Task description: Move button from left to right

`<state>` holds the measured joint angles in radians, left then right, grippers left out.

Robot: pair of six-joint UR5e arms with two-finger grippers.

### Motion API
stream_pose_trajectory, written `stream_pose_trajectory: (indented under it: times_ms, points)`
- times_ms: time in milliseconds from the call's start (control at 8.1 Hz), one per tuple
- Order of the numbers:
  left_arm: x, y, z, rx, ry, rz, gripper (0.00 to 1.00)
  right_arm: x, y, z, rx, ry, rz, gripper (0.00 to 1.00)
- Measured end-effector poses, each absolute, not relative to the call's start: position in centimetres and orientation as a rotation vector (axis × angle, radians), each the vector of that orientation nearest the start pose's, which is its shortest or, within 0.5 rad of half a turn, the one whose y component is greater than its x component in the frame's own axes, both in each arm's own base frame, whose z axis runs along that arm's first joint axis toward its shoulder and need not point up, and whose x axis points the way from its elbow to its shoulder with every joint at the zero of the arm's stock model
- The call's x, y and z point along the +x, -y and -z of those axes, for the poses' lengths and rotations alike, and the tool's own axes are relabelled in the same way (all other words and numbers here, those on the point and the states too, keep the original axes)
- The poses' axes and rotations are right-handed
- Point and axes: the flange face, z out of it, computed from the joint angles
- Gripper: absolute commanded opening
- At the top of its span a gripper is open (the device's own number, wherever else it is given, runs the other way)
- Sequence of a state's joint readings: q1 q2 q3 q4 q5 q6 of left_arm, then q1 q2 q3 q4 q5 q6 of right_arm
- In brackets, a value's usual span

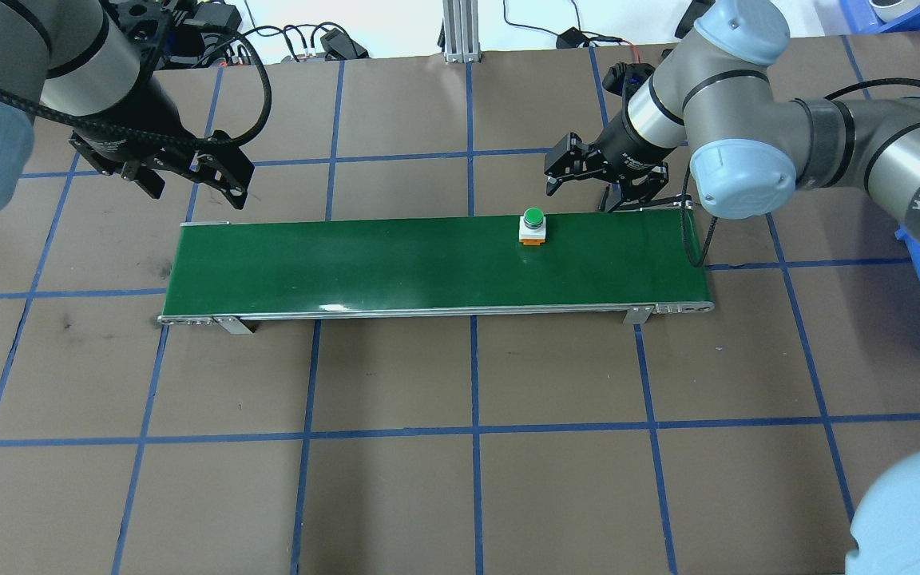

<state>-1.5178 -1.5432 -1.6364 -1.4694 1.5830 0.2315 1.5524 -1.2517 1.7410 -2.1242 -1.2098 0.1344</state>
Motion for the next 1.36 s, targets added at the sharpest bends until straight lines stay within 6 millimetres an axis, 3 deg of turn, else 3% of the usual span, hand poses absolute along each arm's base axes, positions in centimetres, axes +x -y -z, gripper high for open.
stream_pose_trajectory:
  times_ms: [370, 617, 741, 864, 988, 1111, 1358]
  points:
    - [-10.7, 49.2, -48.0, 0.281, -3.106, 0.099, 1.00, 16.1, 58.9, -28.9, 0.204, -2.766, 0.041, 1.00]
    - [-10.6, 49.2, -48.1, 0.282, -3.105, 0.101, 1.00, 16.0, 59.0, -27.2, 0.186, -2.790, 0.005, 0.90]
    - [-10.6, 49.2, -48.1, 0.283, -3.105, 0.105, 1.00, 15.7, 59.0, -26.2, 0.153, -2.831, -0.008, 0.78]
    - [-10.6, 49.3, -48.1, 0.282, -3.104, 0.110, 1.00, 15.4, 59.0, -25.6, 0.126, -2.866, -0.018, 0.53]
    - [-10.6, 49.3, -48.2, 0.282, -3.104, 0.113, 1.00, 15.0, 59.0, -25.3, 0.104, -2.905, -0.023, 0.16]
    - [-10.7, 49.2, -48.3, 0.283, -3.103, 0.117, 1.00, 14.6, 58.9, -25.3, 0.071, -2.953, -0.023, 0.00]
    - [-10.7, 49.2, -48.3, 0.282, -3.103, 0.119, 1.00, 13.4, 58.5, -25.8, 0.021, -3.066, -0.069, 0.00]
